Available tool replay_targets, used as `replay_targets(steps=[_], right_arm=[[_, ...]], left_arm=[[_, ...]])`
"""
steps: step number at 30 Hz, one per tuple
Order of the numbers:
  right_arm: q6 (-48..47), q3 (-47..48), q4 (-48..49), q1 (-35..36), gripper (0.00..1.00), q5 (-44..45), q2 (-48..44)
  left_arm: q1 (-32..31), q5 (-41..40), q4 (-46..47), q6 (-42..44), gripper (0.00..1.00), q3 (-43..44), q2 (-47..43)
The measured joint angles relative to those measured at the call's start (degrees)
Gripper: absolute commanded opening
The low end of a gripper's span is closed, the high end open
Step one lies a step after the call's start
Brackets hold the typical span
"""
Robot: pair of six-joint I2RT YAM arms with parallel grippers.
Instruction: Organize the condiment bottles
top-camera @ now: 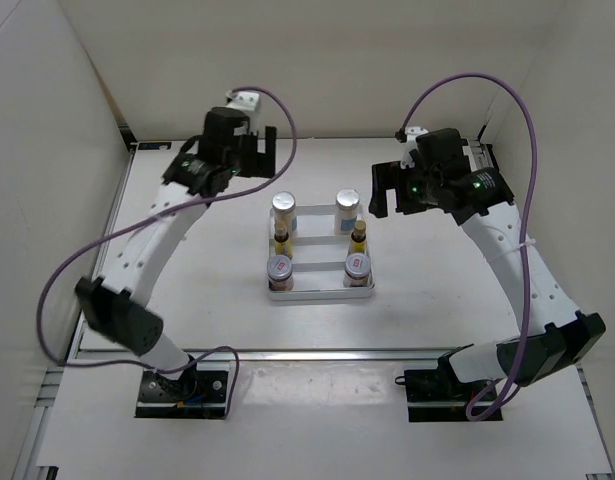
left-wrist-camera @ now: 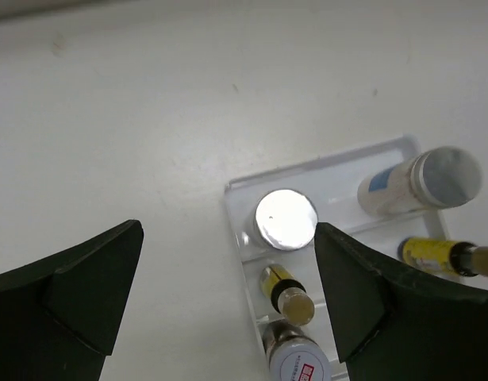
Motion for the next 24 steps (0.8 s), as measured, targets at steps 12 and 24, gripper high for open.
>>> replay_targets(steps=[12,24], right_arm=[[1.8,-4.9,0.3,-0.7,1.00,8.1,-4.1],[7.5,-17.6,0.5,-3.8,1.00,20.3,-14.3]], left_arm=[[2.1,-16.5,11.0,1.5,1.00,-32.0,-41.6],[2.2,-22.2,24.1,5.5,1.00,-68.3,-69.9]])
